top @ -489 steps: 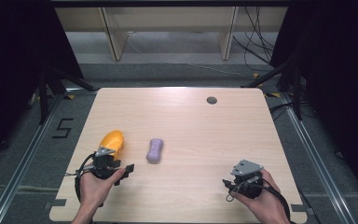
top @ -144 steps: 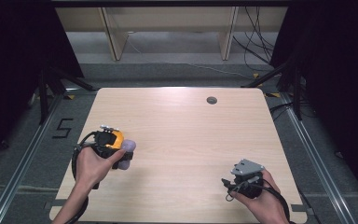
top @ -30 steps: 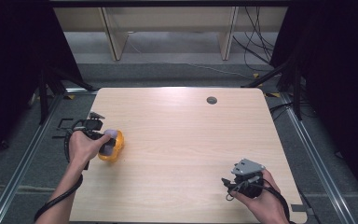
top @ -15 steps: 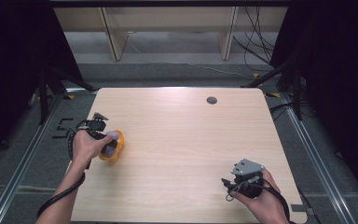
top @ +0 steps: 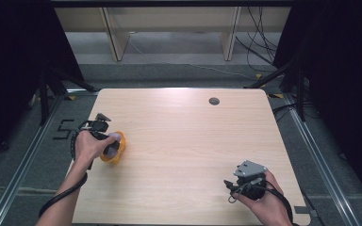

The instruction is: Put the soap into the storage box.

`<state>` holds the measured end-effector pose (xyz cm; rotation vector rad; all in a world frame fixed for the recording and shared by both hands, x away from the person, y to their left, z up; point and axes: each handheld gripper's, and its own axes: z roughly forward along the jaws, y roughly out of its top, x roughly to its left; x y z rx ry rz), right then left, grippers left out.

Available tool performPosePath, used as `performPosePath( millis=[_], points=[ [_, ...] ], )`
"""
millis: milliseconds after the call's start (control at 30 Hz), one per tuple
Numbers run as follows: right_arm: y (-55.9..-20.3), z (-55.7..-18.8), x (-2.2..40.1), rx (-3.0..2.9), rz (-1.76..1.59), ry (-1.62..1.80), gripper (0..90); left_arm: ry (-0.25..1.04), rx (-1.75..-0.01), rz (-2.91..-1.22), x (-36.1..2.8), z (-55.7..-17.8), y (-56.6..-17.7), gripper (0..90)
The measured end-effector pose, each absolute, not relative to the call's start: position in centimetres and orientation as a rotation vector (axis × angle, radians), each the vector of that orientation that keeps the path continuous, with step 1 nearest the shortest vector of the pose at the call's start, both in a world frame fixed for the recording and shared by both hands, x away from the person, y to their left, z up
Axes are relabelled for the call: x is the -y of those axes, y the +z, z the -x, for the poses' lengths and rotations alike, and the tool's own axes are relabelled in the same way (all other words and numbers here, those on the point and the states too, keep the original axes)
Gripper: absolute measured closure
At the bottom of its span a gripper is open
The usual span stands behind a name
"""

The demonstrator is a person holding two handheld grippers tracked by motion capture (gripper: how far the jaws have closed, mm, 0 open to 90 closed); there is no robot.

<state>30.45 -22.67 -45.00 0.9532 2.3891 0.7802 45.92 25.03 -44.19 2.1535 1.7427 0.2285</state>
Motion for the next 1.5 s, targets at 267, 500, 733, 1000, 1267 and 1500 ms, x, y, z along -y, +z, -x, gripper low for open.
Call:
performPosePath(
  millis=[267, 500, 733, 1000, 1267, 1500],
  points=[
    [-45.0, -30.5, 22.7, -2.389, -0.956, 0.781, 32.5, 0.233, -1.74, -2.175, -25.0, -45.9, -44.2, 47.8],
    [-45.1, -30.3, 22.6, -2.389, -0.974, 0.782, 32.4, 0.279, -1.716, -2.128, -25.0, -45.4, -42.8, 45.6],
    [-45.0, -30.4, 22.7, -2.39, -0.958, 0.78, 32.4, 0.333, -1.661, -2.093, -25.0, -44.0, -41.5, 44.8],
    [-45.0, -30.4, 22.7, -2.388, -0.957, 0.78, 32.4, 0.389, -1.56, -2.059, -24.8, -41.2, -40.9, 41.9],
    [-45.0, -30.5, 22.7, -2.388, -0.954, 0.781, 32.4, 0.427, -1.492, -2.055, -24.6, -38.0, -41.5, 41.3],
    [-45.0, -30.4, 22.7, -2.389, -0.958, 0.782, 32.4, 0.465, -1.422, -2.024, -24.3, -34.7, -43.9, 40.5]
  ],
)
